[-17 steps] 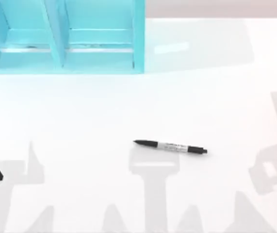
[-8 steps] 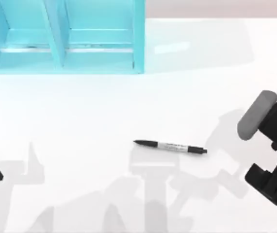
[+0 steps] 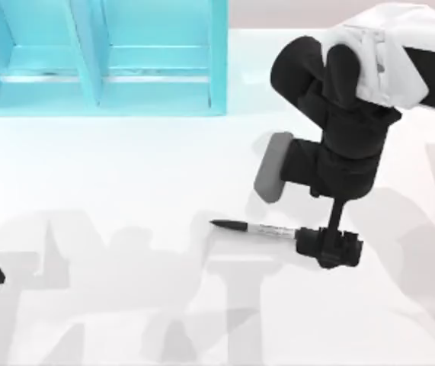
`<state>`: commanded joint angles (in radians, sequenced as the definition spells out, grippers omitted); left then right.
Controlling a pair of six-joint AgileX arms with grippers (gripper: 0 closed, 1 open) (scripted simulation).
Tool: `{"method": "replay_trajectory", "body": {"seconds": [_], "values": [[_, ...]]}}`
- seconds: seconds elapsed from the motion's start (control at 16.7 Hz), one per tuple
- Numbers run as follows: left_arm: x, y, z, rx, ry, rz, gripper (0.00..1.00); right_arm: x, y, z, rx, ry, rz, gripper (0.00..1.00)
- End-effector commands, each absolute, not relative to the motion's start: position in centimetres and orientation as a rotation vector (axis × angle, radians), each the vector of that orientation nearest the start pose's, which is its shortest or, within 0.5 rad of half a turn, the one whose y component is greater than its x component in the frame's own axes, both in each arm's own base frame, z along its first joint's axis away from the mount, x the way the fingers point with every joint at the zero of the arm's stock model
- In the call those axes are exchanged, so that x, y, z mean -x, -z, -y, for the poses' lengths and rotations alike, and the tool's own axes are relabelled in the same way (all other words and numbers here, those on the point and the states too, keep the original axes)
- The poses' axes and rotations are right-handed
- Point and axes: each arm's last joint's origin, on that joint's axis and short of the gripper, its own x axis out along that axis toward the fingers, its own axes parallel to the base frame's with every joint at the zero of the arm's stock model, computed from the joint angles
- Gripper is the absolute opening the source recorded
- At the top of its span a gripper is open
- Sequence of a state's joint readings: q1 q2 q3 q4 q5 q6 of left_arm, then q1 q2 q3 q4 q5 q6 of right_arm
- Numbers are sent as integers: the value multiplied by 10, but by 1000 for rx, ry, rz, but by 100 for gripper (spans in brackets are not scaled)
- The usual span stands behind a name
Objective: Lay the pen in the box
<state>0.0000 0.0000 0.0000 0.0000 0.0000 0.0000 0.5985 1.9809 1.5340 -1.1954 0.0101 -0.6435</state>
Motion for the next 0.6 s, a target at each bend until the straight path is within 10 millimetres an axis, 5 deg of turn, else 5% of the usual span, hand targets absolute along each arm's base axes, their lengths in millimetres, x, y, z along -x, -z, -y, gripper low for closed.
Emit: {"method": "replay_trajectory", "body": {"seconds": [0.3,0.6], "values": [[-106,-160,1,0,0,0,100,-338,-189,-257,1071,-1031,-1358,100],[-106,-160,1,0,0,0,100,-346,-187,-267,1085,-1038,-1332,100]]}}
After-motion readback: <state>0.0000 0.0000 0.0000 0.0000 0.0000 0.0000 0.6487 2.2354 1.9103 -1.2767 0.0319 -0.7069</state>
